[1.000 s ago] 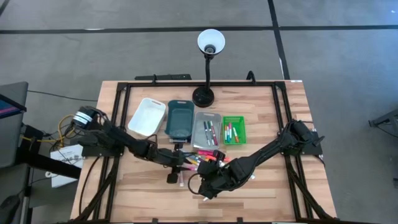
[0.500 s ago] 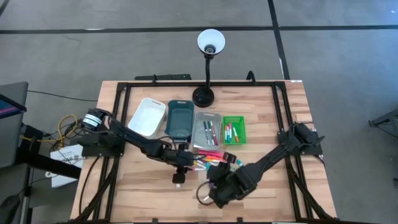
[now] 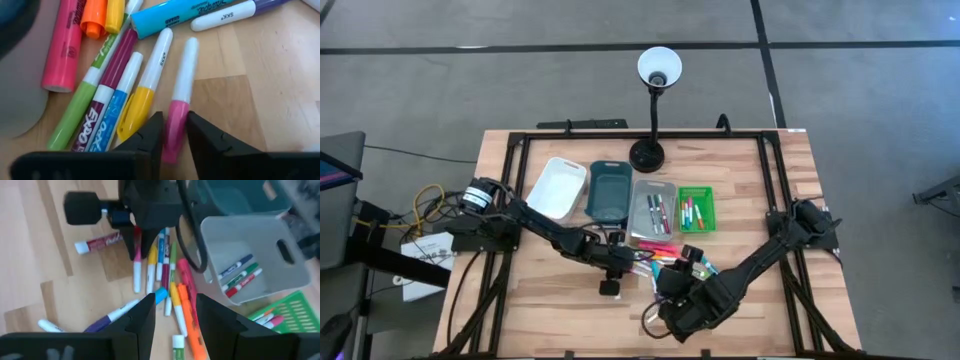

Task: Pick & Place Markers
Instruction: Put the small pink highlighter pen into the green bin

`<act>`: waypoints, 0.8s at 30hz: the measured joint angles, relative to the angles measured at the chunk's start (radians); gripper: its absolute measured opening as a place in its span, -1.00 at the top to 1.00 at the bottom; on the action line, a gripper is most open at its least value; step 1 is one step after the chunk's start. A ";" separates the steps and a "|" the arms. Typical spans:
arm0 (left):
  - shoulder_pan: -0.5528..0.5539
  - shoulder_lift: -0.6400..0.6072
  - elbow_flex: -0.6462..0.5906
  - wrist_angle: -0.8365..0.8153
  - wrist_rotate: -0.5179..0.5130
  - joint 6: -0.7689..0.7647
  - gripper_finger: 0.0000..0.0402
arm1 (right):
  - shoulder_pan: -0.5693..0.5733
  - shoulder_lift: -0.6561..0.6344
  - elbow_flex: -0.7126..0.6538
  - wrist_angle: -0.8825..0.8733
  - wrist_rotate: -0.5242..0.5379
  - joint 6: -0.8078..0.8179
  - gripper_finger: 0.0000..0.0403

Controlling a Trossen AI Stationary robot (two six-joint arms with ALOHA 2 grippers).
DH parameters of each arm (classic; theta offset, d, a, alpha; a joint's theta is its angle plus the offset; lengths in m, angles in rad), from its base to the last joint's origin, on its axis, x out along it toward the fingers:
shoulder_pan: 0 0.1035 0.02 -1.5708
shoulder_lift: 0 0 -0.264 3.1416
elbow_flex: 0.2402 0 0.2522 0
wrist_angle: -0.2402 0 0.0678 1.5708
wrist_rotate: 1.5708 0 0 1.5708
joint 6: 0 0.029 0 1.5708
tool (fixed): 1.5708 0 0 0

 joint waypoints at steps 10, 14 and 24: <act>-0.009 -0.079 -0.003 -0.001 -0.041 0.052 0.82 | 0.099 -0.089 -0.144 -0.042 0.135 0.095 0.48; -0.010 -0.133 -0.003 0.012 -0.046 0.058 0.77 | 0.062 -0.182 -0.210 -0.048 0.103 0.077 0.54; -0.009 -0.195 -0.002 0.014 -0.067 0.196 0.80 | -0.061 -0.564 -0.672 0.575 0.115 -0.162 0.58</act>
